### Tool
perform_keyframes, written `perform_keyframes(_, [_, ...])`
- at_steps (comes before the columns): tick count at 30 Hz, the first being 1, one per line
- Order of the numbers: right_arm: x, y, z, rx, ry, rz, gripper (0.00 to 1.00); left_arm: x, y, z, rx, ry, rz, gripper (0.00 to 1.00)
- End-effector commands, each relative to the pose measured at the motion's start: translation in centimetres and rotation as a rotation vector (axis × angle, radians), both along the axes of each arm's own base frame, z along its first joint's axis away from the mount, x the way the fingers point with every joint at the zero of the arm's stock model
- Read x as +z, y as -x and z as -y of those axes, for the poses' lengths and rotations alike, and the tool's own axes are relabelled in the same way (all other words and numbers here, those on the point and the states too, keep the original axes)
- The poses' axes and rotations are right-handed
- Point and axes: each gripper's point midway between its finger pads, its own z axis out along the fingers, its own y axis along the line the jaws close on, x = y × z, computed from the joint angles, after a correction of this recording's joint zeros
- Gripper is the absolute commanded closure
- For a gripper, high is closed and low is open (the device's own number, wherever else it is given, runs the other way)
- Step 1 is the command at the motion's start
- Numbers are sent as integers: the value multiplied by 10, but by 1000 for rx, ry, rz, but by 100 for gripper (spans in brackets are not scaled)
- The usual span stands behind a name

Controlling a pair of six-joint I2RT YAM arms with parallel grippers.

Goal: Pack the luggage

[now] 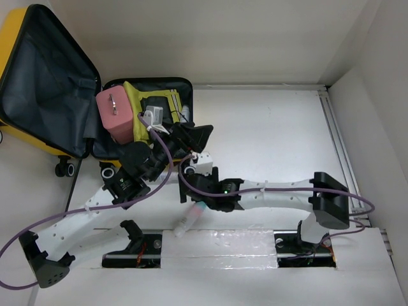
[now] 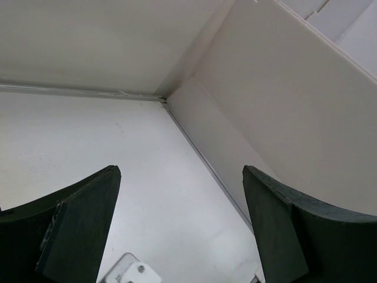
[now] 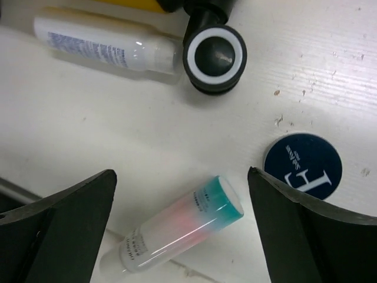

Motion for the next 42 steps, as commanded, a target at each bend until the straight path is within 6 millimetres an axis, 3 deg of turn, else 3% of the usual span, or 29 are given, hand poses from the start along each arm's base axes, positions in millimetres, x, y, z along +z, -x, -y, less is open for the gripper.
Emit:
perform_keyframes(1, [-20,36,18,8,69,-68,3,22,5,-9,10,53,56,20])
perform_keyframes(5, [-37,71,37,-7,63,-180,14,21,7,-14,20,62,61,20])
perform_keyframes(7, [-57,95,46,28,93,-254,18,18,7,-14,20,55,56,20])
perform_keyframes(11, [-64,122,52,27,82,-314,10,18,7,-14,20,55,56,20])
perform_keyframes(15, [-63,129,38,53,6,-337,4,20,8,-12,10,64,66,20])
perform_keyframes(16, [-66,127,36,71,17,-315,4,20,8,-12,10,64,66,20])
perform_keyframes(18, [-49,115,19,74,-15,-263,2,17,8,-12,8,62,53,20])
perform_keyframes(22, [-48,91,-1,89,-49,-230,3,16,8,-9,-1,61,55,20])
perform_keyframes(23, [-40,91,-13,120,-95,-215,3,16,8,-9,-1,61,55,20])
perform_keyframes(28, [-28,82,-27,126,-164,-204,4,16,8,-9,0,54,49,20])
perform_keyframes(30, [-49,78,-25,106,-121,-253,4,24,9,-10,0,69,61,20])
perform_keyframes(34, [-69,66,-27,76,-133,-280,4,21,7,-8,0,62,56,20])
perform_keyframes(36, [-79,52,-28,43,-119,-275,9,21,7,-8,0,62,55,20])
perform_keyframes(39, [-80,31,-34,10,-112,-244,16,21,8,-7,-9,61,57,20])
perform_keyframes(42, [-86,23,-33,-7,-63,-213,24,19,8,-7,-9,54,51,20])
